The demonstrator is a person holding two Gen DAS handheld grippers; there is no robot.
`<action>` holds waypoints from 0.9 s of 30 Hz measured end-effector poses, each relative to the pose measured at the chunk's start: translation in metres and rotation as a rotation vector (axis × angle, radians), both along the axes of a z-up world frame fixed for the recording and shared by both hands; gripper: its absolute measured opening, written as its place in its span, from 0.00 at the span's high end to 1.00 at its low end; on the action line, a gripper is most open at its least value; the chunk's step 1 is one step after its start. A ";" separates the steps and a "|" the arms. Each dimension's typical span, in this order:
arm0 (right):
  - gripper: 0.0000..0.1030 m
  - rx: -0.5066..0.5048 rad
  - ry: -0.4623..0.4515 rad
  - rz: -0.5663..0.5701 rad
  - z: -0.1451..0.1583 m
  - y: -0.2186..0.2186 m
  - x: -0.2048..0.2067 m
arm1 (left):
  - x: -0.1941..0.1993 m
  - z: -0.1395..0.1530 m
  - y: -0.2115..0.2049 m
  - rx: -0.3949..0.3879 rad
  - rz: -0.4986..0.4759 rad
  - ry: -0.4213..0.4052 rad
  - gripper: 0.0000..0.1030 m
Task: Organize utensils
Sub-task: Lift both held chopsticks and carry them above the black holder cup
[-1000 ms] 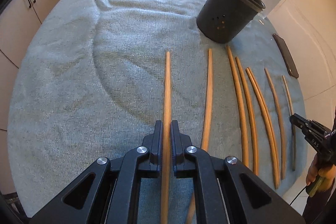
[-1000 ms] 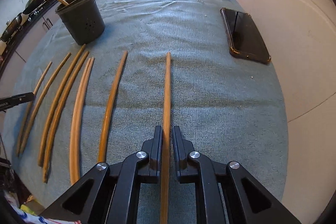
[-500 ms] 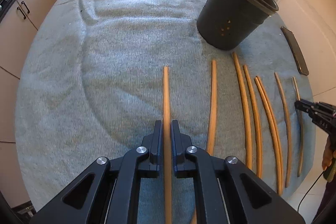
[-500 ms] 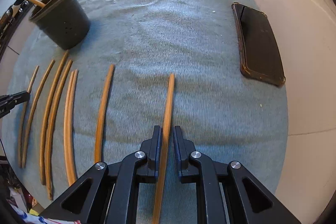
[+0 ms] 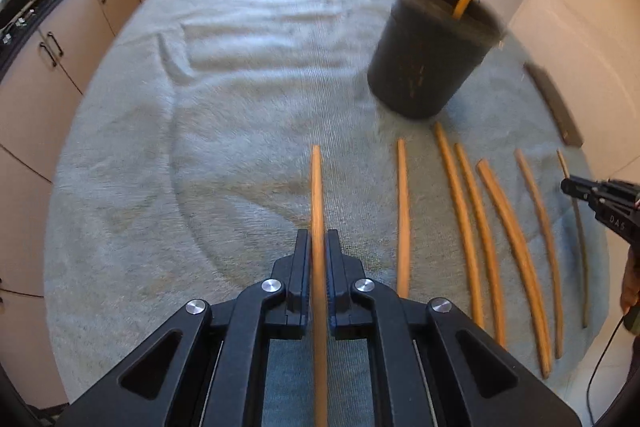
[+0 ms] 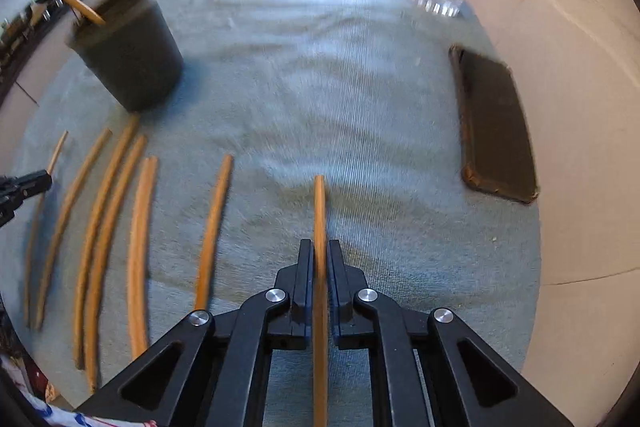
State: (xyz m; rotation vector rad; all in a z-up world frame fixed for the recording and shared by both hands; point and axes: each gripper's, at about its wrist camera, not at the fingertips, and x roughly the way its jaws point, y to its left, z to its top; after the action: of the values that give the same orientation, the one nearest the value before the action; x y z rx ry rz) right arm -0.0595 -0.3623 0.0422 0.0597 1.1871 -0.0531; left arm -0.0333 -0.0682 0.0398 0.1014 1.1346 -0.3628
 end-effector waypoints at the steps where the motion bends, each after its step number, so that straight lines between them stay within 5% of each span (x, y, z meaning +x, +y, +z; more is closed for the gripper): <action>1: 0.94 0.019 -0.034 -0.008 0.008 0.000 -0.007 | -0.005 0.006 0.004 -0.010 0.005 -0.022 0.94; 12: 0.94 0.025 -0.350 -0.031 0.087 0.014 -0.083 | -0.081 0.087 0.030 -0.125 0.017 -0.307 0.94; 20: 0.94 0.015 -0.454 -0.028 0.109 0.021 -0.114 | -0.126 0.115 0.037 -0.145 -0.009 -0.455 0.94; 27: 0.94 0.038 -0.508 -0.032 0.120 0.016 -0.133 | -0.146 0.133 0.048 -0.211 -0.011 -0.486 0.94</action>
State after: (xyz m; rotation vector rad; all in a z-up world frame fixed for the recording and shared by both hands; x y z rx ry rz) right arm -0.1920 -0.3463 0.1621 0.1181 0.6799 -0.0403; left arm -0.1797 -0.0204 0.1723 0.0077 0.6117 -0.4373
